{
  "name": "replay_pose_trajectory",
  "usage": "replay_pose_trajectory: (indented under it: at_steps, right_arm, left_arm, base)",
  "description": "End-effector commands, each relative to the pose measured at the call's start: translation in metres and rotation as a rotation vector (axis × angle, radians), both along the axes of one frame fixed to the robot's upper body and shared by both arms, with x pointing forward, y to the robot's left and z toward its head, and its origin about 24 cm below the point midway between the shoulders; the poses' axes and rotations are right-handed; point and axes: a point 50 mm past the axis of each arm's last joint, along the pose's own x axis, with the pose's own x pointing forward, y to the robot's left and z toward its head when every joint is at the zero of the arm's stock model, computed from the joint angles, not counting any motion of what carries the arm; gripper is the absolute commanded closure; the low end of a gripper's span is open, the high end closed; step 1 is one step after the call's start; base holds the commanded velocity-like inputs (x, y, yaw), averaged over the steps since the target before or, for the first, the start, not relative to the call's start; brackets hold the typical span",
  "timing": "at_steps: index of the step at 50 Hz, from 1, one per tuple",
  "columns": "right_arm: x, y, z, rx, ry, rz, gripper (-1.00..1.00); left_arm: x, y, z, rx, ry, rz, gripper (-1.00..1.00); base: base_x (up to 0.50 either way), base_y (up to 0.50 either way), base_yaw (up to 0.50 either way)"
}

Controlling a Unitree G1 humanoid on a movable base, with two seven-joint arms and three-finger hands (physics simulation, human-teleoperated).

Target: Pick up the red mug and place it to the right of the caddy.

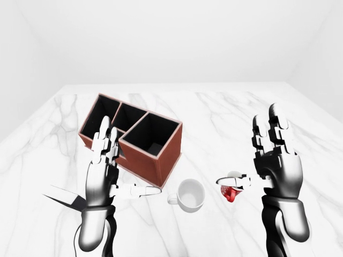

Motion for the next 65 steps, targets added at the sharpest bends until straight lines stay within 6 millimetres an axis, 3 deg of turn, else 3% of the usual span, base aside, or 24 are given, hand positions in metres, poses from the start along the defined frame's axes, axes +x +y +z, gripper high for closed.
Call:
replay_pose_trajectory:
  at_steps: [1, 17, 23, 25, 26, 29, 33, 37, 42, 48, 59, 65]
  right_arm:
    - [0.003, 0.002, -0.006, -0.009, 0.029, -0.006, -1.0]
    - [-0.004, -0.003, 0.008, 0.027, -0.044, -0.026, -1.0]
    - [-0.018, 0.001, 0.01, -0.011, -0.037, -0.02, -1.0]
    - [-0.026, 0.0, 0.021, -0.059, -0.085, -0.029, -1.0]
    - [-0.037, -0.004, 0.04, -0.087, -0.184, -0.038, -1.0]
    - [-0.044, -0.016, 0.055, -0.137, -0.258, -0.06, -1.0]
    - [-0.05, -0.036, 0.061, -0.097, -0.173, 0.0, -1.0]
    - [-0.06, -0.06, 0.082, -0.133, -0.04, -0.018, -1.0]
    - [-0.089, -0.078, 0.12, -0.266, -0.118, -0.037, -1.0]
    - [-0.106, -0.078, 0.135, -0.47, -0.159, -0.043, -1.0]
    - [-0.099, -0.072, 0.127, -0.637, -0.06, 0.012, -1.0]
    - [-0.105, -0.06, 0.151, -0.783, -0.207, 0.049, -1.0]
  left_arm:
    - [0.0, 0.001, 0.0, 0.0, -0.002, 0.002, -1.0]
    - [0.001, -0.001, -0.002, -0.002, 0.009, -0.002, -1.0]
    - [0.001, 0.002, 0.0, -0.007, -0.002, -0.001, -1.0]
    - [0.002, 0.003, -0.001, -0.008, 0.001, 0.001, -1.0]
    - [0.003, 0.003, -0.001, -0.009, 0.003, 0.002, -1.0]
    - [0.002, 0.002, 0.0, -0.01, -0.002, 0.0, -1.0]
    - [0.001, 0.002, 0.001, -0.01, -0.006, -0.005, -1.0]
    - [0.001, 0.003, 0.001, -0.014, -0.007, -0.006, -1.0]
    - [0.002, 0.003, -0.001, -0.015, 0.001, -0.007, -1.0]
    - [0.002, 0.001, -0.001, -0.014, 0.004, -0.011, -1.0]
    - [0.0, 0.002, 0.001, -0.014, -0.007, -0.01, -1.0]
    - [-0.001, 0.006, 0.004, -0.018, -0.022, -0.002, -1.0]
  base:
    - [0.0, 0.0, 0.0]
    - [0.0, 0.0, 0.0]
    - [0.0, 0.0, 0.0]
    - [0.0, 0.0, 0.0]
    - [0.0, 0.0, 0.0]
    - [0.0, 0.0, 0.0]
    - [0.0, 0.0, 0.0]
    - [0.0, 0.0, 0.0]
    - [0.0, 0.0, 0.0]
    - [0.0, 0.0, 0.0]
    - [0.0, 0.0, 0.0]
    - [0.0, 0.0, 0.0]
